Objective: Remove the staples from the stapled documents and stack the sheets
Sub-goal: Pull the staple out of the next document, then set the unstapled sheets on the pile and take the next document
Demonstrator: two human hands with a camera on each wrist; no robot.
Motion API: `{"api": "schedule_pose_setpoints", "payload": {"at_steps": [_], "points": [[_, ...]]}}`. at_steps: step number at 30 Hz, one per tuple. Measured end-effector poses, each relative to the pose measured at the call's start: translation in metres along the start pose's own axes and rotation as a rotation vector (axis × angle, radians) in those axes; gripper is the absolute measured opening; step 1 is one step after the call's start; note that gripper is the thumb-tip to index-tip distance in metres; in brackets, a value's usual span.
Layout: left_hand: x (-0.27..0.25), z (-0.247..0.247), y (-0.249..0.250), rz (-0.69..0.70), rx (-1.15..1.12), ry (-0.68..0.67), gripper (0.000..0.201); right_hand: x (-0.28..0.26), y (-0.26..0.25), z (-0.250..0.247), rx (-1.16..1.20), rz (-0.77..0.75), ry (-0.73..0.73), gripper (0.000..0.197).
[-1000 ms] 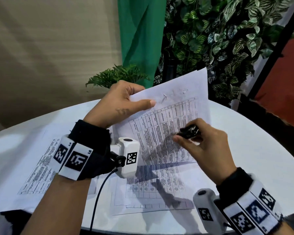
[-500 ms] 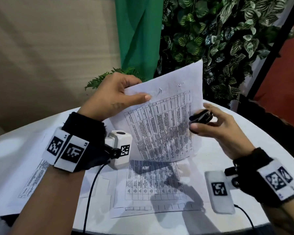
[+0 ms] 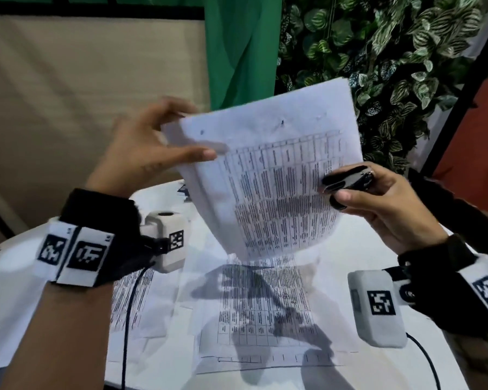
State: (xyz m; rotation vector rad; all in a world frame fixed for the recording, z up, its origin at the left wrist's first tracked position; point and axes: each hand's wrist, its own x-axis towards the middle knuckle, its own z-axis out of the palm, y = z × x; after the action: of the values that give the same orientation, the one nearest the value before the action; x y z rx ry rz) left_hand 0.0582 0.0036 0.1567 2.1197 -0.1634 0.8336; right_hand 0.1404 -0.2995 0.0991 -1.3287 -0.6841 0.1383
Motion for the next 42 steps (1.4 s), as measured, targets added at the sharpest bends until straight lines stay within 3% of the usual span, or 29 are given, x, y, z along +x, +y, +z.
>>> {"api": "schedule_pose_setpoints", "payload": {"at_steps": [3,5,9,12,15,18,19,23,26,28,31,33,35,37,39,42], "points": [[-0.011,-0.002,-0.014,-0.141,-0.341,0.002,0.086,0.001,-0.011,-0.002,0.082,-0.048,0.012,0.061],[-0.019,0.013,-0.021,-0.188,-0.493,-0.006,0.09,0.002,-0.016,0.003,0.12,-0.061,0.004,0.058],[-0.032,0.029,-0.009,-0.152,-0.506,0.08,0.06,0.004,-0.016,0.019,0.138,-0.042,-0.018,0.057],[-0.031,-0.005,-0.011,-0.148,-0.455,0.134,0.042,0.004,-0.013,0.024,0.117,-0.003,-0.005,0.059],[-0.032,-0.053,-0.029,-0.256,-0.398,0.165,0.02,0.003,0.002,0.02,0.071,0.067,0.052,0.056],[-0.035,-0.115,-0.097,-0.449,-0.198,0.22,0.007,-0.001,0.035,0.015,-0.022,0.254,0.107,0.056],[-0.039,-0.136,-0.129,-0.539,-0.104,0.217,0.015,-0.003,0.048,0.015,-0.051,0.342,0.095,0.05],[-0.068,-0.182,-0.243,-0.922,0.093,-0.049,0.039,-0.015,0.09,0.016,-0.213,0.598,-0.018,0.035],[-0.094,-0.168,-0.255,-1.05,0.217,-0.071,0.028,-0.018,0.108,0.018,-0.373,0.677,-0.139,0.039],[-0.106,-0.155,-0.261,-1.071,0.352,-0.042,0.031,-0.02,0.111,0.019,-0.437,0.698,-0.181,0.045],[-0.108,-0.14,-0.26,-1.107,0.484,0.047,0.058,-0.022,0.112,0.02,-0.489,0.72,-0.216,0.062],[-0.094,-0.122,-0.242,-1.019,0.639,0.056,0.076,-0.022,0.116,0.018,-0.498,0.742,-0.225,0.048],[-0.072,-0.096,-0.218,-0.875,0.747,-0.021,0.079,-0.022,0.119,0.017,-0.501,0.749,-0.224,0.031],[-0.049,-0.062,-0.196,-0.782,0.721,-0.106,0.076,-0.022,0.12,0.016,-0.492,0.741,-0.209,0.025],[-0.03,-0.016,-0.174,-0.732,0.571,-0.184,0.067,-0.022,0.119,0.017,-0.482,0.737,-0.195,0.025],[-0.014,0.053,-0.145,-0.766,0.447,-0.447,0.045,-0.024,0.121,0.018,-0.494,0.735,-0.187,0.026]]}}
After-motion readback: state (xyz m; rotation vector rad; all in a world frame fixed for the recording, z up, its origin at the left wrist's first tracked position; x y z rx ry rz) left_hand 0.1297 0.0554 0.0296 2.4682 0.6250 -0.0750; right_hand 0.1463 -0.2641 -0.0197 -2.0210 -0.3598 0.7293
